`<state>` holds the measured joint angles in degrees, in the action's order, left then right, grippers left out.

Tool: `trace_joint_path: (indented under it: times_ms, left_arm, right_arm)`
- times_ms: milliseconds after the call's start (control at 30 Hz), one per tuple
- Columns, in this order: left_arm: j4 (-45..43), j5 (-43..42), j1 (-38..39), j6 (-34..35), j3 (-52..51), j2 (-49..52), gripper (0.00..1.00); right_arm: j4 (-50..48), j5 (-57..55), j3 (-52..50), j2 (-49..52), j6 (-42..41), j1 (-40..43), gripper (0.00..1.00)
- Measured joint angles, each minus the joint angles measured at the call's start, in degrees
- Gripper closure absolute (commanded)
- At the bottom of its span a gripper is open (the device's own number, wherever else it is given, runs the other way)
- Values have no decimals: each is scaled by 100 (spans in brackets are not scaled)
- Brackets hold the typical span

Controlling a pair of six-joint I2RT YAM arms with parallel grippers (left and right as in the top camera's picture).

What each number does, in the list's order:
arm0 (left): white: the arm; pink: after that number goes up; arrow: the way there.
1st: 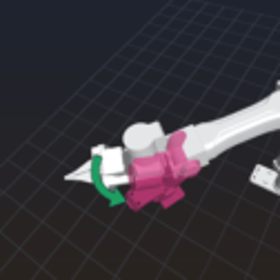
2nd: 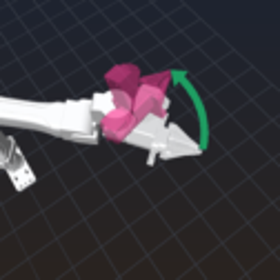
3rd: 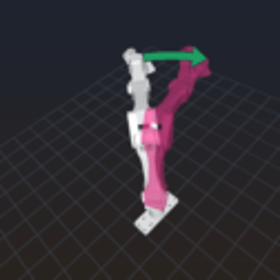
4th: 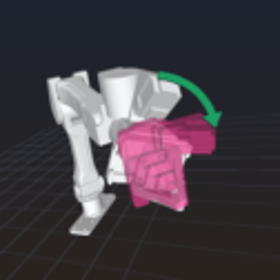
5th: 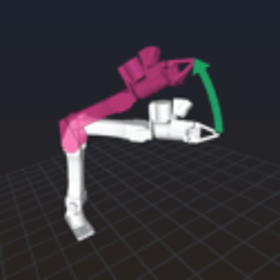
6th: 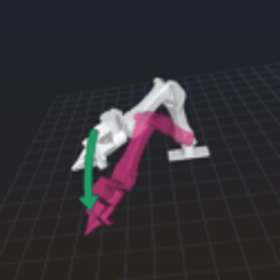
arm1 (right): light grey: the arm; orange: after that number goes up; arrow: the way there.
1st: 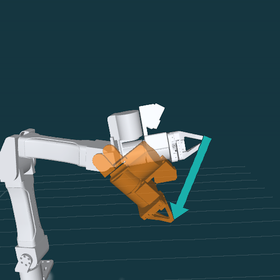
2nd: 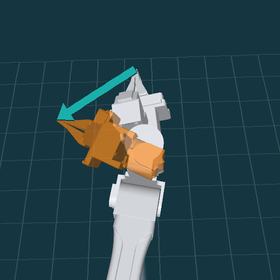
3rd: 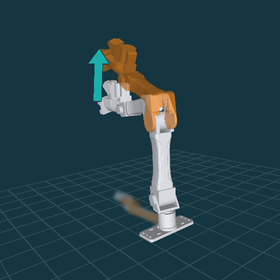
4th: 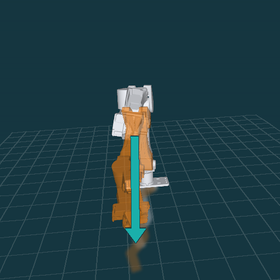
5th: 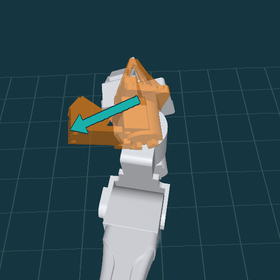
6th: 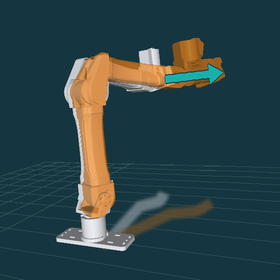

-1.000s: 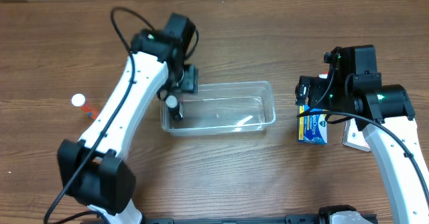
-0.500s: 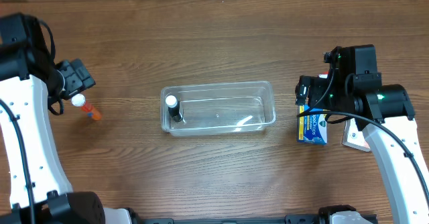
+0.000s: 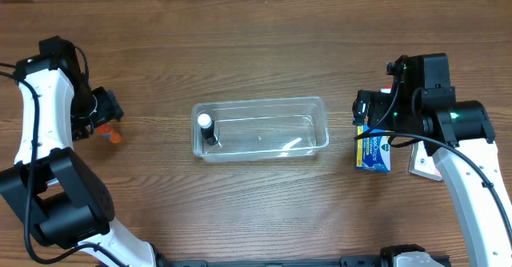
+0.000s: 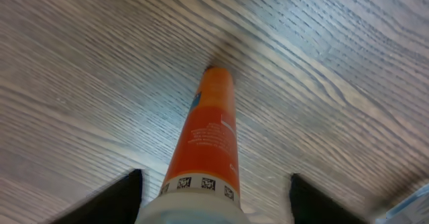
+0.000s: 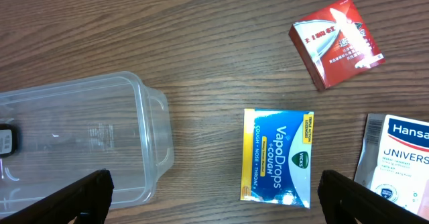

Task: Pack container
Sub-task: 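Grasp the orange tube with the left gripper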

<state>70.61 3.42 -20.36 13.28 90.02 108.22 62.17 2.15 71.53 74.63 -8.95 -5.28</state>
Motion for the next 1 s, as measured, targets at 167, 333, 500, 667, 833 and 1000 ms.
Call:
trace_joint_path:
  times_ms: [167,333,500,667,833,1000]
  left_arm:
    - [-42,37,0,-42,0,0,51]
    - [-63,170,0,-42,0,0,53]
    - [-153,197,0,-44,0,0,71]
    - [-164,201,0,-111,0,0,89]
    - [-4,118,0,-111,2,-17,96]
    - [501,-184,651,-133,0,-1307,96]
  right_arm:
    - [0,0,0,0,2,0,0]
    - [0,-2,0,0,2,0,0]
    - [-4,0,0,0,0,0,0]
    - [0,0,0,0,0,0,0]
    - [0,-2,0,0,2,0,0]
    - [210,-378,15,-79,-140,0,0]
